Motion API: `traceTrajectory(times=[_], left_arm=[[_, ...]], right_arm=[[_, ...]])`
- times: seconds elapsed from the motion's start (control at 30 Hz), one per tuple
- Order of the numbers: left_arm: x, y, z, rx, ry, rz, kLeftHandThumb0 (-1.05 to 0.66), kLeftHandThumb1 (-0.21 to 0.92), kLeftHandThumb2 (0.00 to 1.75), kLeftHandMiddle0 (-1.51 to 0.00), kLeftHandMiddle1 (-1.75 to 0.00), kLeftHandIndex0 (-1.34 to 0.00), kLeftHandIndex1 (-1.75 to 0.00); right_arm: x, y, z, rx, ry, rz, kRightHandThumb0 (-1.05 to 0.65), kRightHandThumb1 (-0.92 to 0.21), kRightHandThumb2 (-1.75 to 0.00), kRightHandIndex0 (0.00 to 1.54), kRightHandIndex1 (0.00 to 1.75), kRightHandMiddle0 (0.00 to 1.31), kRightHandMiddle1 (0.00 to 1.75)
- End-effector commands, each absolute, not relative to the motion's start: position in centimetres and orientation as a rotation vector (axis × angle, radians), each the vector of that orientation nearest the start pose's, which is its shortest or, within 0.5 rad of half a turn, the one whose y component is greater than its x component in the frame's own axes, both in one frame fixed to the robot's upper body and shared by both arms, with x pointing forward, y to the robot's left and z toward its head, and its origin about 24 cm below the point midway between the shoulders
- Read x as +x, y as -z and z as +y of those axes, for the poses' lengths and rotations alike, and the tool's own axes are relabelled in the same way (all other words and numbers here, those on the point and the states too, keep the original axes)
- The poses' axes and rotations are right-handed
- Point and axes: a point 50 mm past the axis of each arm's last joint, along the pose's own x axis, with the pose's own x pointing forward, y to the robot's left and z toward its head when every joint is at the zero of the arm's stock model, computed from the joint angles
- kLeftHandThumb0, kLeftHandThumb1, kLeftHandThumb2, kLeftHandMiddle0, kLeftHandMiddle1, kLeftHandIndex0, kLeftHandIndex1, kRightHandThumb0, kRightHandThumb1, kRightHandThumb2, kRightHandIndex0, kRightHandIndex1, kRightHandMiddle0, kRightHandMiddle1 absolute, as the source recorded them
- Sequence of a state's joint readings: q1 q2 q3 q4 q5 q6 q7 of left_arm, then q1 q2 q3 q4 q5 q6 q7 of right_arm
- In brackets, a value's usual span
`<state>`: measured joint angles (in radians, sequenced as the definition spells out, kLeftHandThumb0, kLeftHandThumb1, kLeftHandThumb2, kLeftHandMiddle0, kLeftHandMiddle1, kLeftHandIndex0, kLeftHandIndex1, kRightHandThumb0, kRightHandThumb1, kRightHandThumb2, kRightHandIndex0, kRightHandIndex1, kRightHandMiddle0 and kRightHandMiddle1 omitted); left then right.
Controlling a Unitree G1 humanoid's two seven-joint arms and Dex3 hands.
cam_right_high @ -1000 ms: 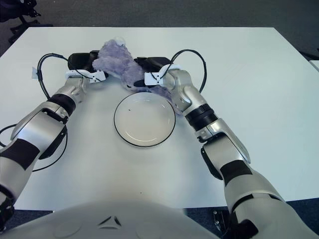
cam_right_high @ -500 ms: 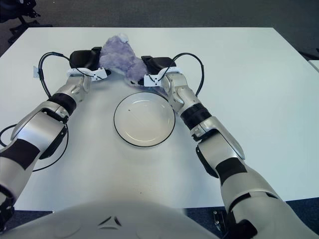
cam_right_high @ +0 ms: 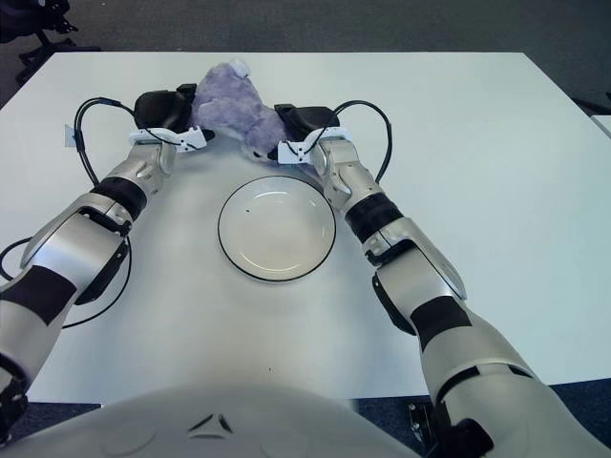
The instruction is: Put the doll into the plate.
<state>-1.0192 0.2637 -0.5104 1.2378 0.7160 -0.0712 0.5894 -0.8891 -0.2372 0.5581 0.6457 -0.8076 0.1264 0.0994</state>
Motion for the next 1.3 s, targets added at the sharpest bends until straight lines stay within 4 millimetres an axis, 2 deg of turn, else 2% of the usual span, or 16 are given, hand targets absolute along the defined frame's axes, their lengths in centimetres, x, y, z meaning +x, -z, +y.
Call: traceTrajectory(times=[0.0, 0.03, 0.07, 0.1, 0.17, 0.23, 0.43, 0.5, 0.53, 0.6, 0.67, 0.73, 0.8, 0.9, 1.2, 1.27], left_arm=[[40.3, -12.6, 13.3, 1.370, -0.146, -0.361, 0.13, 0.59, 0.75, -0.83, -1.75, -0.64, -1.75], [40.3, -12.6, 13.3, 1.369, -0.147, -0.362, 0.13, 0.59, 0.76, -0.83, -1.75, -0.65, -1.75], [40.3, -12.5, 13.3, 1.368, -0.147, -0.362, 0.13, 0.58, 0.76, -0.83, -1.75, -0.65, -1.75], [40.3, -12.5, 13.3, 1.367, -0.147, -0.363, 0.13, 0.58, 0.76, -0.84, -1.75, -0.65, -1.75], [40.3, -12.5, 13.3, 1.367, -0.147, -0.364, 0.13, 0.58, 0.77, -0.84, -1.75, -0.65, -1.75], [40.3, -12.5, 13.3, 1.367, -0.147, -0.364, 0.13, 0.58, 0.77, -0.84, -1.75, -0.66, -1.75], [40.3, -12.5, 13.3, 1.363, -0.146, -0.366, 0.13, 0.57, 0.78, -0.84, -1.75, -0.66, -1.75], [40.2, -12.4, 13.3, 1.361, -0.145, -0.367, 0.13, 0.57, 0.78, -0.85, -1.75, -0.66, -1.75], [40.2, -12.4, 13.3, 1.361, -0.145, -0.366, 0.13, 0.57, 0.78, -0.85, -1.75, -0.66, -1.75], [40.2, -12.4, 13.3, 1.360, -0.144, -0.366, 0.13, 0.57, 0.78, -0.85, -1.75, -0.66, -1.75], [40.2, -12.4, 13.3, 1.358, -0.143, -0.364, 0.13, 0.57, 0.79, -0.85, -1.75, -0.66, -1.75], [40.2, -12.4, 13.4, 1.356, -0.142, -0.363, 0.13, 0.57, 0.79, -0.85, -1.75, -0.67, -1.75], [40.2, -12.3, 13.4, 1.354, -0.141, -0.363, 0.13, 0.57, 0.79, -0.85, -1.75, -0.66, -1.75], [40.2, -12.3, 13.5, 1.351, -0.137, -0.364, 0.12, 0.57, 0.79, -0.85, -1.75, -0.66, -1.75], [40.2, -12.4, 13.5, 1.348, -0.134, -0.367, 0.12, 0.56, 0.80, -0.85, -1.75, -0.66, -1.75], [40.1, -12.6, 13.7, 1.329, -0.136, -0.408, 0.11, 0.56, 0.80, -0.85, -1.75, -0.66, -1.75]], right_arm=[[38.2, -12.3, -6.2, -1.507, -0.359, -0.173, -0.53, -0.92, -0.16, 0.63, 1.49, 0.57, 0.09], [38.3, -12.3, -6.2, -1.511, -0.351, -0.171, -0.34, -0.92, -0.17, 0.59, 1.43, 0.56, 0.52], [38.3, -12.4, -6.2, -1.515, -0.343, -0.171, -0.22, -0.92, -0.18, 0.57, 1.39, 0.54, 0.80], [38.3, -12.4, -6.2, -1.517, -0.338, -0.170, -0.14, -0.92, -0.19, 0.54, 1.38, 0.52, 0.99], [38.4, -12.4, -6.2, -1.520, -0.329, -0.169, -0.07, -0.92, -0.21, 0.51, 1.38, 0.50, 1.17], [38.4, -12.4, -6.2, -1.520, -0.325, -0.168, -0.04, -0.92, -0.22, 0.49, 1.38, 0.48, 1.26], [38.4, -12.4, -6.6, -1.508, -0.281, -0.200, -0.01, -0.92, -0.24, 0.47, 1.39, 0.47, 1.35], [38.3, -12.4, -6.8, -1.498, -0.256, -0.223, -0.01, -0.74, -0.55, 0.44, 1.60, 0.54, 1.25], [38.3, -12.3, -6.9, -1.491, -0.252, -0.235, -0.01, -0.72, -0.59, 0.44, 1.63, 0.55, 1.24], [38.2, -12.3, -7.2, -1.469, -0.240, -0.261, -0.01, -0.58, -0.80, 0.46, 1.70, 0.61, 1.22], [38.1, -12.3, -7.5, -1.433, -0.220, -0.294, 0.00, -0.47, -1.01, 0.49, 1.72, 0.56, 1.42], [38.1, -12.1, -7.8, -1.378, -0.199, -0.318, 0.00, -0.41, -1.12, 0.53, 1.69, 0.50, 1.55], [38.1, -12.0, -8.2, -1.320, -0.189, -0.327, 0.00, -0.40, -1.15, 0.60, 1.60, 0.42, 1.67], [38.2, -11.8, -8.6, -1.262, -0.192, -0.329, 0.00, -0.39, -1.17, 0.62, 1.59, 0.37, 1.72], [38.4, -11.7, -8.8, -1.231, -0.198, -0.337, 0.00, -0.39, -1.20, 0.62, 1.62, 0.34, 1.75], [38.7, -12.1, -9.5, -1.160, -0.206, -0.303, 0.00, -0.39, -1.21, 0.61, 1.64, 0.34, 1.75]])
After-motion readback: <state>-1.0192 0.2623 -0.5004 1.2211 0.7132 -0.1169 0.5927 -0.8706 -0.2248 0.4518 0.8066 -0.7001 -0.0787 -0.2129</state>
